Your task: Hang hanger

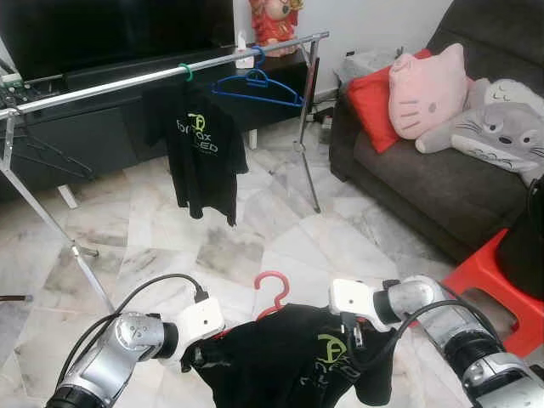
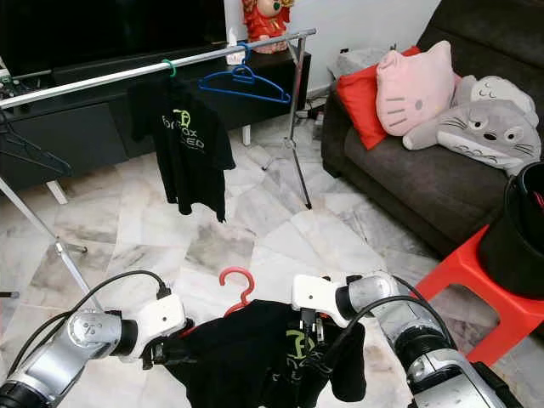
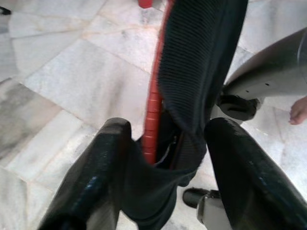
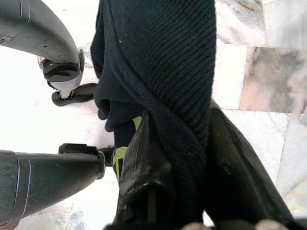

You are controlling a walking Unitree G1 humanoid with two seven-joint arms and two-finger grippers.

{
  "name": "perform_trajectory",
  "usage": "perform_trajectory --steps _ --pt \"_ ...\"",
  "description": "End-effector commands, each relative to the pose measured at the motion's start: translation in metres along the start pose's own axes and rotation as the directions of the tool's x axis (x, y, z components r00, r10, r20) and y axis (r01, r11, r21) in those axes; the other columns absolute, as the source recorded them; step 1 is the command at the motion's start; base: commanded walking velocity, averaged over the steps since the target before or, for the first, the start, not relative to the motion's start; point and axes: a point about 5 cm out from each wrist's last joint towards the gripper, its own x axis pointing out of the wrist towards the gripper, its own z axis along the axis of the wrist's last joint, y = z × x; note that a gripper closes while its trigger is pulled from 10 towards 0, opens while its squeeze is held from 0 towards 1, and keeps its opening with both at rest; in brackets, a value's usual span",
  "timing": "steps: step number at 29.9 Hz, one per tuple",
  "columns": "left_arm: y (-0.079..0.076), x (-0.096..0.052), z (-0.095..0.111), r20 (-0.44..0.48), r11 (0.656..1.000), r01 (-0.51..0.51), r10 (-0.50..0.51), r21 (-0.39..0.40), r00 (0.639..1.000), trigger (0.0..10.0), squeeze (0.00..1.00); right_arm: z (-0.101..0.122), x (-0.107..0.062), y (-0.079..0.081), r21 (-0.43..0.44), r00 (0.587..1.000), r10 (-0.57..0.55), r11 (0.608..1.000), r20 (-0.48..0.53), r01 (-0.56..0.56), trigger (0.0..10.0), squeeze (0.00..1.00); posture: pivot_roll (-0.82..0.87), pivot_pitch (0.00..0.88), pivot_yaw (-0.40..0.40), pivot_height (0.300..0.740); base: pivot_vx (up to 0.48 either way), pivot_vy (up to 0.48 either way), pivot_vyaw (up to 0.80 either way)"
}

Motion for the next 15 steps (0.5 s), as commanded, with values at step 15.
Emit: perform_trajectory --steps 15 --pt "0.0051 -0.0036 -0.0056 -0.030 1.000 -0.022 0.022 0.014 0.999 0.0 0.00 0.0058 -0.0026 -0.0082 -0.018 0.999 -0.040 0.999 0.010 0.040 10.0 0.00 -0.01 0.000 -0.037 0.740 0.000 0.000 0.00"
